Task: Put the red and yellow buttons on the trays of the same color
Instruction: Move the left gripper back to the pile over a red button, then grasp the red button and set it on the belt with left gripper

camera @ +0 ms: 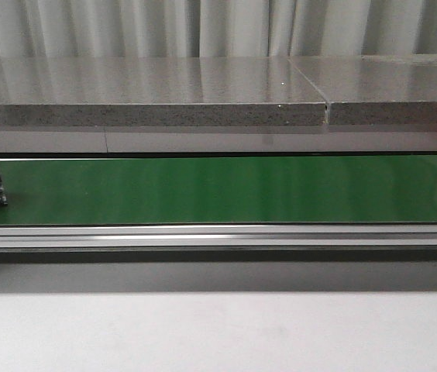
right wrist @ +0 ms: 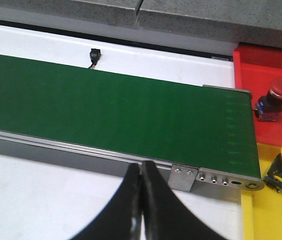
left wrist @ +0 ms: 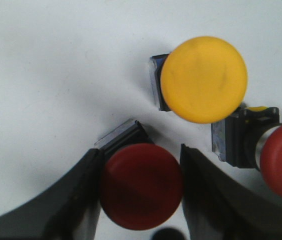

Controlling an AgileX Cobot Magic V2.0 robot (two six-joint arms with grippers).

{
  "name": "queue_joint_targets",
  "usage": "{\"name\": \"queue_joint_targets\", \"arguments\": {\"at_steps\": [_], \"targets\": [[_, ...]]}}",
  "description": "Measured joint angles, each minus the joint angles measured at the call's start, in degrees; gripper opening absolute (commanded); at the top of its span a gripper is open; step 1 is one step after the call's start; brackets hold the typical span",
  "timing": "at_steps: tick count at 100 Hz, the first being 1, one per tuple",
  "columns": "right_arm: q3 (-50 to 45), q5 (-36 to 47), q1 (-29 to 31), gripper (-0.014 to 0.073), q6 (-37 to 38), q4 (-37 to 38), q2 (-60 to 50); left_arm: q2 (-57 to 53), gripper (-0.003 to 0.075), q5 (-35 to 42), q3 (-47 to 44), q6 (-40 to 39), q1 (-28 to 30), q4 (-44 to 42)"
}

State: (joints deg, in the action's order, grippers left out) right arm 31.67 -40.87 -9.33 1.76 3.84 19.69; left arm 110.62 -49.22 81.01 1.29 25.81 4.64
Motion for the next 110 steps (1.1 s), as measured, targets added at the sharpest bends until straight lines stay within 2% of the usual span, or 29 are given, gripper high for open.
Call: {"name": "queue_joint_targets", "arguments": {"at_steps": [24,57,86,110], "targets": [[0.0,0.0,0.0,-0.0067,0.0,0.0,0.0,-1.8,0.0241,-0.1,0.0,0.0,0.0,0.0],[0.0,0.0,0.0,-0.0067,0.0,0.0,0.0,-12.3,0.0241,-0.3,-4.3,0.0,-0.4,0.3],[0.0,0.0,0.0,-0.0067,0.0,0.0,0.0,-20.6,0.0241,-1.6,-6.7,0.0,-4.7,0.3],[0.0,0.0,0.0,-0.0067,0.0,0.0,0.0,-21.4,0.0241,-4.5,-6.8,0.0,-10.6,0.3]]}}
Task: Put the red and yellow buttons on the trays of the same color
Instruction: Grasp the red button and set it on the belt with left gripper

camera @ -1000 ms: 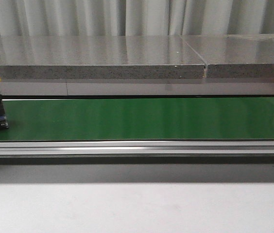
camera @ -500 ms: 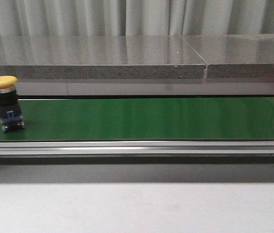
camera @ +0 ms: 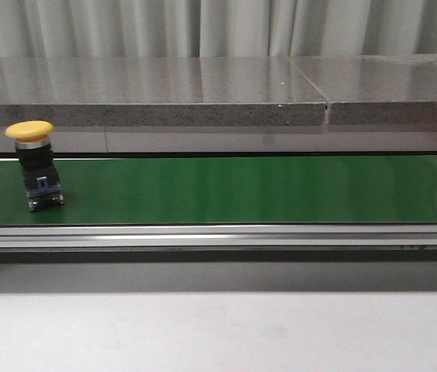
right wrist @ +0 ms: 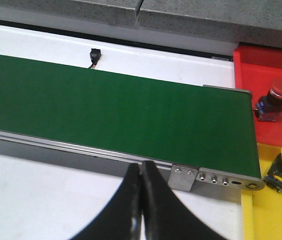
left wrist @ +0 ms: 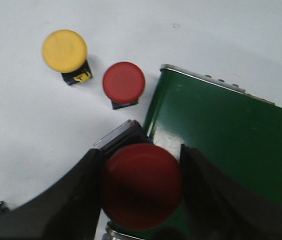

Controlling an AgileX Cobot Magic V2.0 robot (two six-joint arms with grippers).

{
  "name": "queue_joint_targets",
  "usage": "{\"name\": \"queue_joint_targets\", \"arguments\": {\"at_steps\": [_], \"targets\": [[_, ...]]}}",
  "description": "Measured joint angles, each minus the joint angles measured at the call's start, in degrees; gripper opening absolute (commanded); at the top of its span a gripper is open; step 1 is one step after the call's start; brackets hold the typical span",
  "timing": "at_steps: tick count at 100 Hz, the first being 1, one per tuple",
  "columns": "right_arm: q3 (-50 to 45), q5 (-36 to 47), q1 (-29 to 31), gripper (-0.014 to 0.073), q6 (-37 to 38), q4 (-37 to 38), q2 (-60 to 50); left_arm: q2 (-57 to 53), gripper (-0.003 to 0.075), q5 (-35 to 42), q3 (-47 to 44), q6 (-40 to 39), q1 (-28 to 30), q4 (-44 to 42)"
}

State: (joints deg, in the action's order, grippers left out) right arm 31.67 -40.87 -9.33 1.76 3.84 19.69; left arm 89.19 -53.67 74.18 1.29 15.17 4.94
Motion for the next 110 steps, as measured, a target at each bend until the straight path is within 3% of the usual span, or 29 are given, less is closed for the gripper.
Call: {"name": "queue_joint_targets", "arguments": {"at_steps": [57,64,77,82,110], "targets": [[0.0,0.0,0.0,-0.0067,0.0,0.0,0.0,3.1,0.0249,-4.2,-0.6,0.3,-3.9,2.6],[0.0,0.0,0.0,-0.0067,0.0,0.0,0.0,3.7,0.0303,-4.3,-0.6,0.3,-3.9,2.6],[0.0,0.0,0.0,-0.0067,0.0,0.0,0.0,3.8,0.0494,-4.0,-0.6,0.4,-3.9,2.6],[0.0,0.0,0.0,-0.0067,0.0,0.0,0.0,3.8,0.0519,-3.9,-0.6,0.4,-3.9,3.0],[0.0,0.0,0.0,-0.0067,0.0,0.0,0.0,1.6,0.0433,-2.0,-0.6,3.5,-4.6,3.9]]}}
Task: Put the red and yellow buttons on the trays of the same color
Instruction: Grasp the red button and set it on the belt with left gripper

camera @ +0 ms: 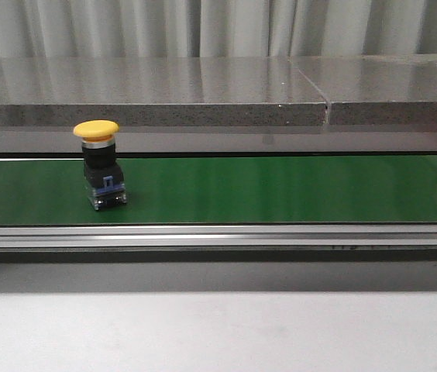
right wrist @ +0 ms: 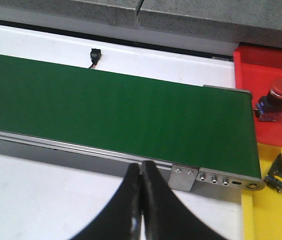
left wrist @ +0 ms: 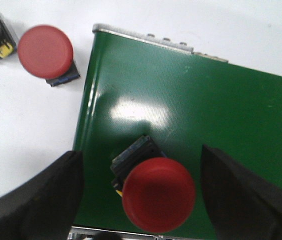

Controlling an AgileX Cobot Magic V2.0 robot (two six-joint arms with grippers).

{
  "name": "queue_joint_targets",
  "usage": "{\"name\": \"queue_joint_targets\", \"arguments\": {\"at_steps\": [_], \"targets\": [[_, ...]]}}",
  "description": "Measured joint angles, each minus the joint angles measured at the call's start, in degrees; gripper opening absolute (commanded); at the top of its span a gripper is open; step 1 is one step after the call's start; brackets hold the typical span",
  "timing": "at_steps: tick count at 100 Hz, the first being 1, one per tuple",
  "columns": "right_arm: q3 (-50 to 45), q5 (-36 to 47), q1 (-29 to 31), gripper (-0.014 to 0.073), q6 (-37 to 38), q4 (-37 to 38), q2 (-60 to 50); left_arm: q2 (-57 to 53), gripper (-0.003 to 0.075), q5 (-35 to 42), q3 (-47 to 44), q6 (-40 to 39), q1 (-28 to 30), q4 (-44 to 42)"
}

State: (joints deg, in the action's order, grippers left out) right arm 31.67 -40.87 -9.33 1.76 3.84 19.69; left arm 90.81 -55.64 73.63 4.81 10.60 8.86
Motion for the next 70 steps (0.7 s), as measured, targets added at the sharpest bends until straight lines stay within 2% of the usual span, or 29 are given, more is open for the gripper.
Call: {"name": "queue_joint_targets", "arguments": {"at_steps": [13,32,49,70], "targets": [[0.0,0.0,0.0,-0.0067,0.0,0.0,0.0,-4.2,0.0314,0.6,0.0,2.4,-2.2,0.0],[0.0,0.0,0.0,-0.0067,0.0,0.0,0.0,-10.1,-0.0021,0.9,0.0,3.3,-6.7,-0.1],[0.0,0.0,0.0,-0.0067,0.0,0.0,0.0,-15.0,-0.0021,2.7,-2.2,3.5,-10.5,-0.7],[0.0,0.0,0.0,-0.0067,0.0,0.0,0.0,-21.6,-0.0021,7.2,-9.2,3.7,-14.6,-1.8]]}}
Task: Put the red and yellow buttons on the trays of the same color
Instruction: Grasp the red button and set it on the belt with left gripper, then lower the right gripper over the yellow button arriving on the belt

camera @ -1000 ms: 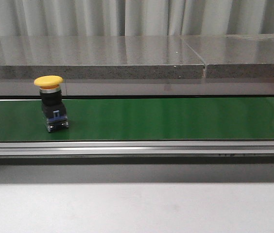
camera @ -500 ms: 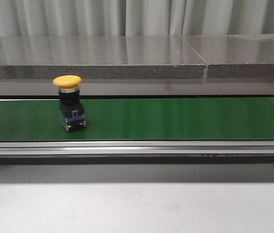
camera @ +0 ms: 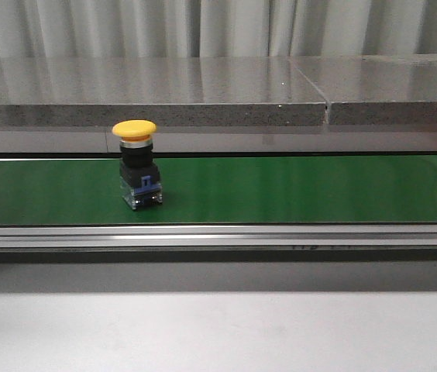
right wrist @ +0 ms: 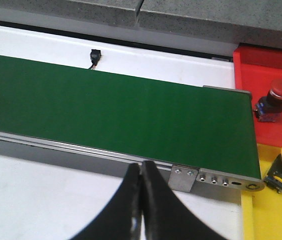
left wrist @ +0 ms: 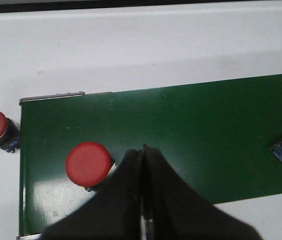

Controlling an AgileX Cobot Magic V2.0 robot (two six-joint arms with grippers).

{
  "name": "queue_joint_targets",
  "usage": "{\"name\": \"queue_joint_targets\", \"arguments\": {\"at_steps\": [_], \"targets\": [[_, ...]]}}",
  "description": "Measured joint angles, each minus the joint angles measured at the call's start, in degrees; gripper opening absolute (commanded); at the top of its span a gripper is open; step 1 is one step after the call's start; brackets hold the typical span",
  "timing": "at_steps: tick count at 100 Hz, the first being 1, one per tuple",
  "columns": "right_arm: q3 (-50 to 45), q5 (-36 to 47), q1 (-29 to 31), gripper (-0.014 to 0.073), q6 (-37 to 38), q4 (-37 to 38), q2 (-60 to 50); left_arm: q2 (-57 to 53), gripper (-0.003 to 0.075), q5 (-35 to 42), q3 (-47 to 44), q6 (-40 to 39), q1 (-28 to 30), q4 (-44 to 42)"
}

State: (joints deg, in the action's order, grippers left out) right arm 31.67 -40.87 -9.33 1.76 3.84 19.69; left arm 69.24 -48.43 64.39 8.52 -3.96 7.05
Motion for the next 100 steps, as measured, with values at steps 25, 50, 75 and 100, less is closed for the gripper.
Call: {"name": "queue_joint_targets", "arguments": {"at_steps": [25,50,75,100], "targets": [[0.0,0.1,0.0,-0.0067,0.0,0.0,0.0,-10.4,-0.0021,5.2,-10.7,0.1,-3.7,-0.1],[0.0,0.1,0.0,-0.0067,0.0,0.0,0.0,-24.1,-0.0021,7.9,-19.9,0.1,-4.1,-0.1],[0.0,0.6,0.0,-0.0067,0.0,-2.1,0.0,-38.0,-0.0021,8.1,-26.0,0.1,-4.1,-0.1],[1.5,-0.4,-0.9,-0.0067,0.0,-2.5,3.0,-43.9,-0.0021,6.9,-28.4,0.1,-4.1,-0.1]]}}
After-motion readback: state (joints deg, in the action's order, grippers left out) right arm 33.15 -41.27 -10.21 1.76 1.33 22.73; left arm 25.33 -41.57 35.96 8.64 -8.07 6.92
